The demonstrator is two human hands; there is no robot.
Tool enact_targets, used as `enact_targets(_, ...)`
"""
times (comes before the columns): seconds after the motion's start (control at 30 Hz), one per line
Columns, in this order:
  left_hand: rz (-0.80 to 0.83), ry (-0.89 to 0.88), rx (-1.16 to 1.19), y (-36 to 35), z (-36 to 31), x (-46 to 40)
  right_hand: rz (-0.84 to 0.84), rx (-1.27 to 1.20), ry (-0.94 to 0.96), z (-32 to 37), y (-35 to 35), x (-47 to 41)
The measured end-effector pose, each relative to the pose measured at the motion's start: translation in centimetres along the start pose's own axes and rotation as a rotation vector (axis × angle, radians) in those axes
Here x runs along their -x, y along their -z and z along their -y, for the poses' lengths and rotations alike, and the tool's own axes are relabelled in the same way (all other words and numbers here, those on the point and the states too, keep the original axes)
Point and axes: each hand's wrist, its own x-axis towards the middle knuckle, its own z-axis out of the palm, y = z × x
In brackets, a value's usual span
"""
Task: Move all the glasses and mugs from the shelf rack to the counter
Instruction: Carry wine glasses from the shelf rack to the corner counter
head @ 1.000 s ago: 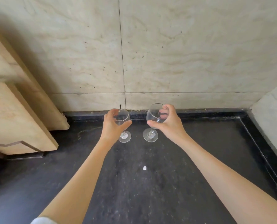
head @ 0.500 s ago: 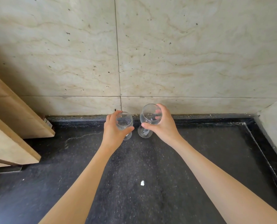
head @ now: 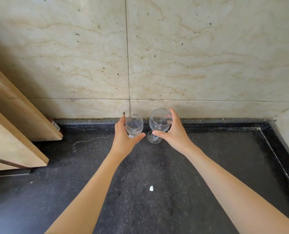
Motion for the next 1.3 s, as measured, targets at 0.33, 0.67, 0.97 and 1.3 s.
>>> enact_targets(0.33, -0.077, -0.257, -0.341, 6.0, -3.0, 7.8, -0.058, 0.411, 0.257, 4.0, 4.9, 8.6)
enact_targets(0.67, -0.409, -0.388, -0.775, 12.2, -11.3, 26.9, -0.084, 0.636, 0.771, 14.9, 7.2, 23.8)
enact_targets(0.97, -0.726, -0.157, -0.929, 19.8, -9.8, 50.9, 0.044, 0.557, 1.152, 23.1, 1.9, 40.7)
enact_targets(1.3, -1.088, 0.154, -0.984, 28.8, -4.9, 78.6, 0.279, 0.427, 1.543, 31.3, -10.8, 62.9)
